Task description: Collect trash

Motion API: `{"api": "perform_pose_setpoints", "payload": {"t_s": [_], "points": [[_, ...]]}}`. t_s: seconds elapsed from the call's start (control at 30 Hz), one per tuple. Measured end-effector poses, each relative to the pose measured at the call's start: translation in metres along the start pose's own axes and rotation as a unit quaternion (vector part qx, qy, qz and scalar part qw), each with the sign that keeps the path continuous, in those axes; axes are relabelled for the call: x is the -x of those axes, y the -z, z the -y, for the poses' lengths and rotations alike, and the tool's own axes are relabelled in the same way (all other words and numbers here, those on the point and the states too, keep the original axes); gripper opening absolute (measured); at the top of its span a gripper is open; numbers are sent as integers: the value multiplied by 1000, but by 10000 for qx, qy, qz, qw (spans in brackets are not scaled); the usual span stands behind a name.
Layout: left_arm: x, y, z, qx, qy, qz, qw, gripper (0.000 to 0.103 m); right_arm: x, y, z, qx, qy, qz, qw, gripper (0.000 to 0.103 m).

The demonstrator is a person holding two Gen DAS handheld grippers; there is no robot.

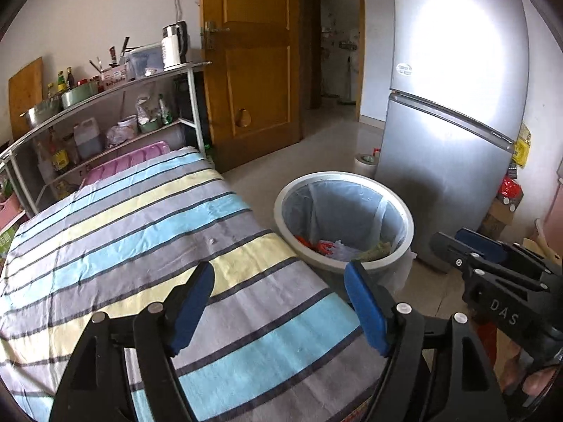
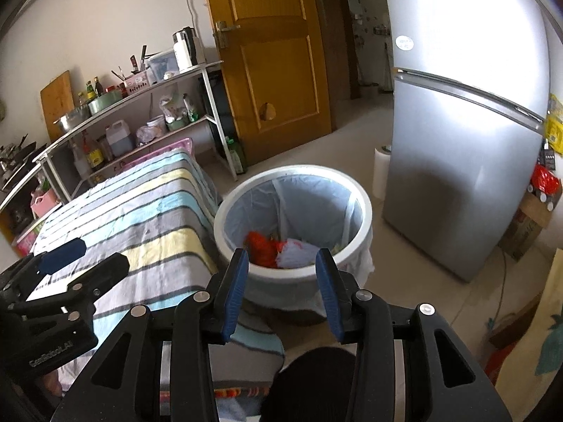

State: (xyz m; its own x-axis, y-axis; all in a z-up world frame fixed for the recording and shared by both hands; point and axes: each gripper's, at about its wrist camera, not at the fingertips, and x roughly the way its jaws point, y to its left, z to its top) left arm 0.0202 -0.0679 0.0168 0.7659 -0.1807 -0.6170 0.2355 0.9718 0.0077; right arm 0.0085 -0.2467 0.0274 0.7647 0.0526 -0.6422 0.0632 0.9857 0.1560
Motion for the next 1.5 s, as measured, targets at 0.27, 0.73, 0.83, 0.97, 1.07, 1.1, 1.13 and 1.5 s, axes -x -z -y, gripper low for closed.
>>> {"api": "perform_pose_setpoints", "payload": {"t_s": [0.27,0.73,0.83,0.97,1.07,1.1,1.13,1.5], "points": [[5,9,-3,32,-167,-37,9998,78,5,5,-9,45,75,42,10000,41],[3,10,-5,39,-202,-81,9998,78,3,8,-13,104,59,-12,9999,41],[2,10,-4,36,-201,-83,9998,78,3,9,-13,104,64,0,9999,41],[1,10,-4,27,-196,-94,9998,78,3,9,-14,102,65,-8,9999,41],[0,12,-4,24,-193,-113,9997,78,3,10,-13,102,78,-25,9999,41],[-1,12,-4,23,-196,-108,9997,78,3,10,-13,105,72,-33,9999,41],[-1,12,-5,23,-189,-111,9998,79,3,10,-13,110,75,-42,9999,41],[0,12,-5,31,-193,-125,9997,79,4,10,-13,130,75,-49,9999,41]]}}
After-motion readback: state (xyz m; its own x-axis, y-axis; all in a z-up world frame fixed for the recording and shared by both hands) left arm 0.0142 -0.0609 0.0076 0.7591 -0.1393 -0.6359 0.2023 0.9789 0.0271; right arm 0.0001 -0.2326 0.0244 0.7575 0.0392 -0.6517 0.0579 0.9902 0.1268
